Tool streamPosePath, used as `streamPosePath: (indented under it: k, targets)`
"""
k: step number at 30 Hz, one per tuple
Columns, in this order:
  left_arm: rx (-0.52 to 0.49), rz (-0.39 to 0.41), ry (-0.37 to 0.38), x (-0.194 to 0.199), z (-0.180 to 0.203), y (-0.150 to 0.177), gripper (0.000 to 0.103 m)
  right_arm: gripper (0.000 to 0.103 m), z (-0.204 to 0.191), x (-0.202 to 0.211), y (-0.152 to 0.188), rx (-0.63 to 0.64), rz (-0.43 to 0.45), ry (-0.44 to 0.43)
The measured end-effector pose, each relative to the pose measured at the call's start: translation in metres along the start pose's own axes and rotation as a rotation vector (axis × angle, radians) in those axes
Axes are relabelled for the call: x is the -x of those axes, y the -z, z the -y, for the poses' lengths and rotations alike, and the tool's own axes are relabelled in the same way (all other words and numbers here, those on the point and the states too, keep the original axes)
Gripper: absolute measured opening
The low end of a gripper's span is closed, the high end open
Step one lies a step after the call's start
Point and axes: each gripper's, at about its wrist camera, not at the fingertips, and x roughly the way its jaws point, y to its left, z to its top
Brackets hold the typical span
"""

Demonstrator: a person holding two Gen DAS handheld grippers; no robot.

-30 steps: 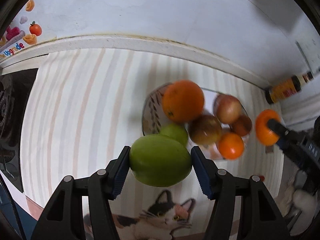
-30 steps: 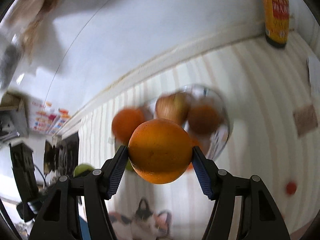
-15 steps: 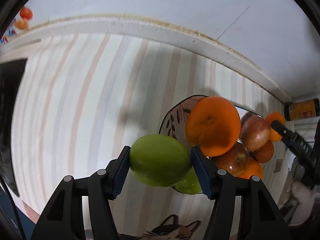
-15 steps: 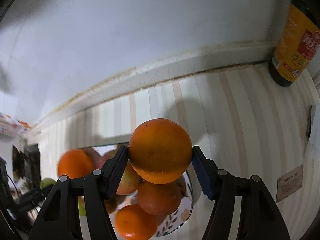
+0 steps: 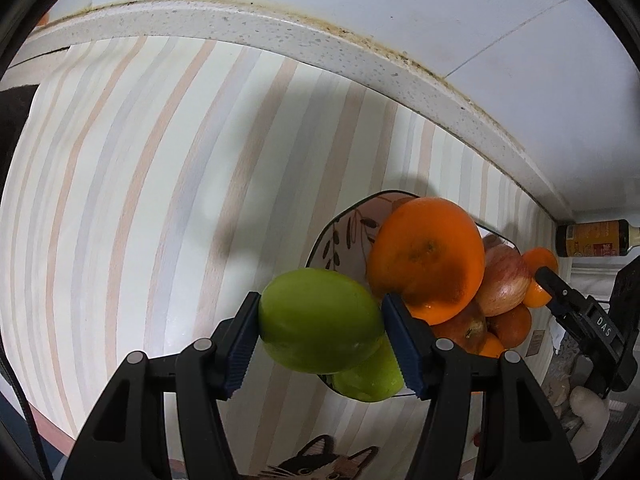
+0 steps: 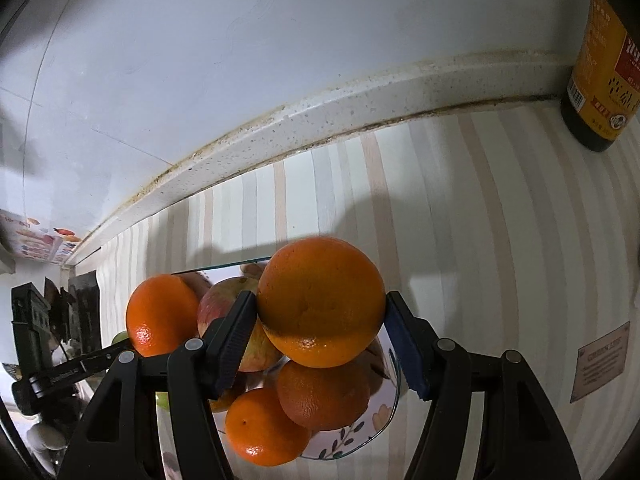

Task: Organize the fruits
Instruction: 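Release the green apple onto the plate with the left tool while the right tool releases the tangerine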

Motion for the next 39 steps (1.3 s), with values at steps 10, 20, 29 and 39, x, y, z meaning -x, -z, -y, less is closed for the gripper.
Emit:
streamPosePath:
  k: [10, 20, 29, 39]
  targets:
    - [0.028, 0.022, 0.046, 0.005, -0.009, 0.005, 0.059, 0.069, 0.007, 0.004, -0.002, -0.046, -0.016, -0.064]
    - [0.057, 0.028, 0.117, 0.018, -0.012, 0.008, 0.059, 0.074, 0.005, 0.008, -0.004, -0.054, -0.025, -0.066]
    - [0.009, 0.063, 0.029, 0.028, 0.001, 0.017, 0.059, 0.086, 0.000, 0.018, -0.002, -0.033, -0.001, -0.032]
    - [-0.105, 0.172, -0.114, 0.061, 0.031, 0.054, 0.093, 0.096, -0.028, 0.068, 0.040, 0.109, 0.117, 0.206]
